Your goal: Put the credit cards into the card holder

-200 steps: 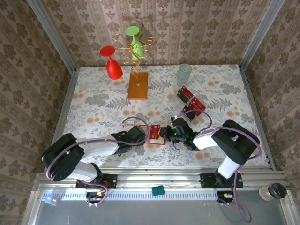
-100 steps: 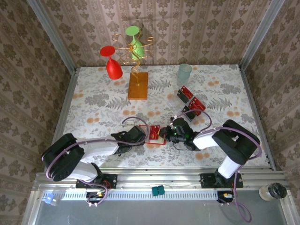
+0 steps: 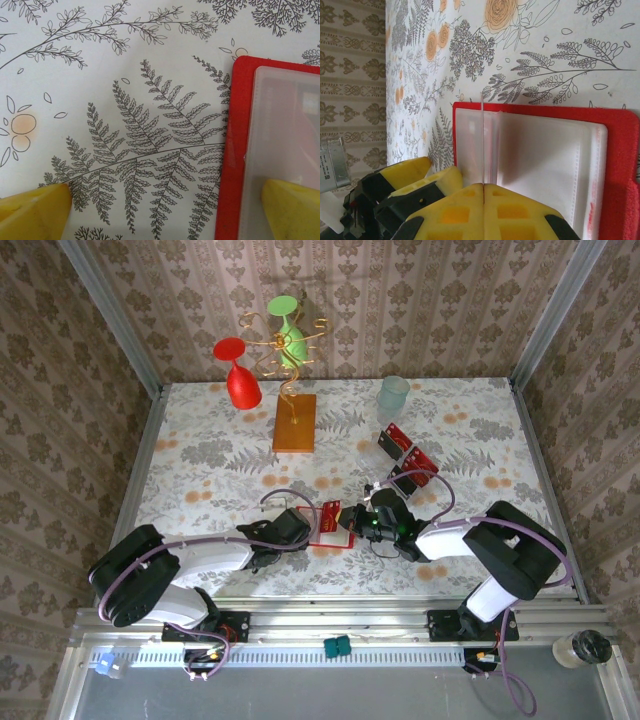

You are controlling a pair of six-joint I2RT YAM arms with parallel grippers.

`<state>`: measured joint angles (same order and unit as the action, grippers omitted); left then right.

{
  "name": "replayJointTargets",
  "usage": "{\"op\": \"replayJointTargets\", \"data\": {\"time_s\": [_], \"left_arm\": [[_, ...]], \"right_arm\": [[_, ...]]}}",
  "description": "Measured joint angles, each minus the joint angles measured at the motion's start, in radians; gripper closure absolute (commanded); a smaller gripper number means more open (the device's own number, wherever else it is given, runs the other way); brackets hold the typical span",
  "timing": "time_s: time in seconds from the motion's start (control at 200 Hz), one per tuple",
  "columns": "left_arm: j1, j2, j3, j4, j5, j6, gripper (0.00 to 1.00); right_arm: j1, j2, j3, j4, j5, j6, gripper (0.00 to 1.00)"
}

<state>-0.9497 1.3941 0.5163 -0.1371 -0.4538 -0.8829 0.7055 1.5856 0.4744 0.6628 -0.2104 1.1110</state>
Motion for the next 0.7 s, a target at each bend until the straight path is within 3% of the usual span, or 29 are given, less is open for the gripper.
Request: {"op": "replayJointTargets", "data": {"time_s": [0.7], "left_arm": [[-0.006, 0.0, -0.006, 0.01, -0.008, 0.0, 0.02]], "right_arm": [[0.019, 0.079, 0.016, 0.039, 0.019, 0.019, 1.0]]}}
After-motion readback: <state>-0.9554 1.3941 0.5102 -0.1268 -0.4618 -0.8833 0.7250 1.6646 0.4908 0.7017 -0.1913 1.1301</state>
